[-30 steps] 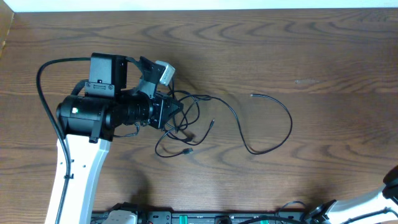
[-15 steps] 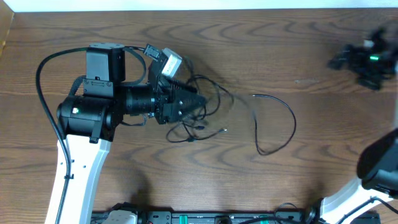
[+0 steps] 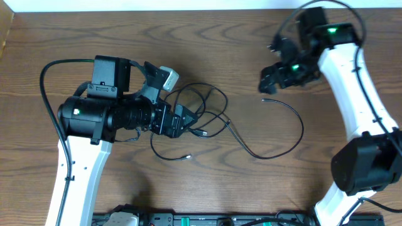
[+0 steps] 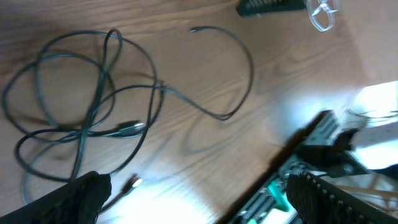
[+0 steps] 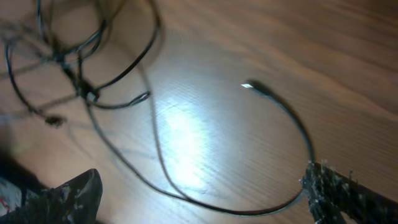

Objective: Untangle cables

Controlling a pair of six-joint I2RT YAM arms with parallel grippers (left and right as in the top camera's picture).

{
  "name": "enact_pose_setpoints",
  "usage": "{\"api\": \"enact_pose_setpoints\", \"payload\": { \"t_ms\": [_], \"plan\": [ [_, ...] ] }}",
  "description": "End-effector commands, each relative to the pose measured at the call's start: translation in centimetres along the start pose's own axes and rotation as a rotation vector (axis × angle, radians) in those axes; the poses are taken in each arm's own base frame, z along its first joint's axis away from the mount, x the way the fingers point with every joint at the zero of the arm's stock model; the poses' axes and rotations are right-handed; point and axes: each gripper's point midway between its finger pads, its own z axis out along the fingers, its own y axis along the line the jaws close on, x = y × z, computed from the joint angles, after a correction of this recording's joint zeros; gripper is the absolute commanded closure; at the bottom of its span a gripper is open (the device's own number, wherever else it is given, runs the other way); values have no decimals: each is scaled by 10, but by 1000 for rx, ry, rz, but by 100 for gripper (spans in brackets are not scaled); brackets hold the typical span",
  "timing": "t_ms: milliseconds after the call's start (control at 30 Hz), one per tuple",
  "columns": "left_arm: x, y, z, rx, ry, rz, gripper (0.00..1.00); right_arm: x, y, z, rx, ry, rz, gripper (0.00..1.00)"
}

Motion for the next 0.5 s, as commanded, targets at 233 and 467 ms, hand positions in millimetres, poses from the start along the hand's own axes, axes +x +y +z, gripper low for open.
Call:
{"api": "enact_pose_setpoints", "payload": {
  "t_ms": [233, 467],
  "plan": [
    [-20, 62, -54, -453, -186, -40, 2, 18, 62, 35, 8, 108, -207, 1],
    [-5, 80, -90, -584, -262, -190, 3, 21, 95, 86, -1, 83, -485, 1]
  ]
}}
